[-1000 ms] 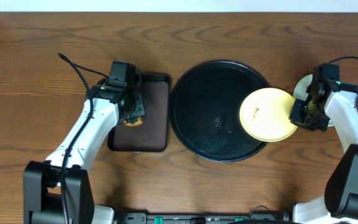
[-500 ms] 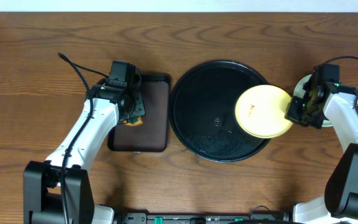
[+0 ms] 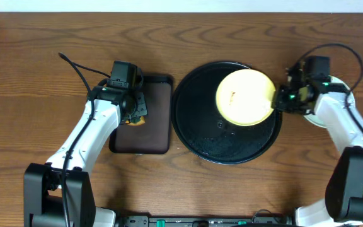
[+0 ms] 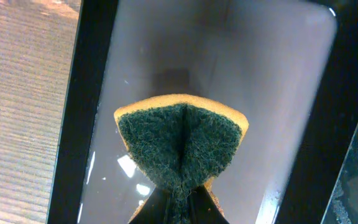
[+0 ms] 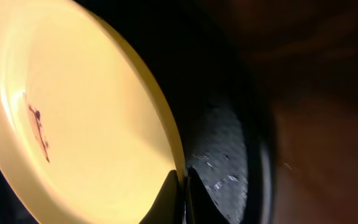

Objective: Clean dirty plates on tray and stack at the side
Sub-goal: 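Drag the yellow plate to the center of the round tray, then scrub the yellow plate with the sponge in the left gripper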

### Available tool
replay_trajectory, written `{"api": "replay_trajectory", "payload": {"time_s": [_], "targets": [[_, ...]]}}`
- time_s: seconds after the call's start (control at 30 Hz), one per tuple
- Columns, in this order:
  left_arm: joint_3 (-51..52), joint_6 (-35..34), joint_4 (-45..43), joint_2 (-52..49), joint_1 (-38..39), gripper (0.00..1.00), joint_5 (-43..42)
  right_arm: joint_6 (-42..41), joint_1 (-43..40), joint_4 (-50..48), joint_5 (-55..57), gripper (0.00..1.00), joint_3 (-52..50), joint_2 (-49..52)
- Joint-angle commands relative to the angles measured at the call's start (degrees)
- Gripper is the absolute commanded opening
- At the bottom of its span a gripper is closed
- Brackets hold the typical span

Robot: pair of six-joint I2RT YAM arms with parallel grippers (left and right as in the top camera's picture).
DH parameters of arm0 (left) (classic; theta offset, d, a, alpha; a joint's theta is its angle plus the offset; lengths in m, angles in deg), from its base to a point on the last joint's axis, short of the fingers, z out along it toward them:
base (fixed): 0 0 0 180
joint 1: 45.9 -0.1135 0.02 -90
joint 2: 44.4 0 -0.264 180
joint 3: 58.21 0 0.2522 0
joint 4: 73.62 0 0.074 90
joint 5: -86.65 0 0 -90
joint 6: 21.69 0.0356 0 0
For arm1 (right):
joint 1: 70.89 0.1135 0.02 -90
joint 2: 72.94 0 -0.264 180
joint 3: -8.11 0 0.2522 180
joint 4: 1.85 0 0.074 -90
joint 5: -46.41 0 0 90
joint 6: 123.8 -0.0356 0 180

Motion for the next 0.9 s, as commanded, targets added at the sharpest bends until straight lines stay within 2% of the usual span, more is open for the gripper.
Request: {"api": "replay_trajectory", "payload": {"time_s": [0.0,0.13,0.23,0.43,0.6,0.87], "targets": [[-0.4,2.2,0.0,-0.2,-0.1,0.08,0.5,2.3,4.3,-3.3,5.1,0.01,-2.5,0.2],[-3.3,3.4,2.8,-0.2,0.0,0.07,0.5,1.9,7.6,-6.9,6.5,0.01,-4.8,0.2],[-7.5,4.7,6.5,-0.2,0.0,0.07,0.6,-1.4,9.8,-9.0,10.5,0.01,-6.4,0.2],[-15.0,4.7,11.0,-0.2,0.8,0.07,2.2,-2.3,10.8,-9.7,12.7,0.01,-7.3,0.2],[-15.2,4.6,9.2,-0.6,6.3,0.07,2.2,-2.3,10.7,-9.5,12.6,0.01,-7.4,0.2],[-15.2,0.3,-1.4,-4.3,18.7,0.07,2.1,-2.3,11.1,-12.3,10.7,0.01,-10.3,0.2]]}}
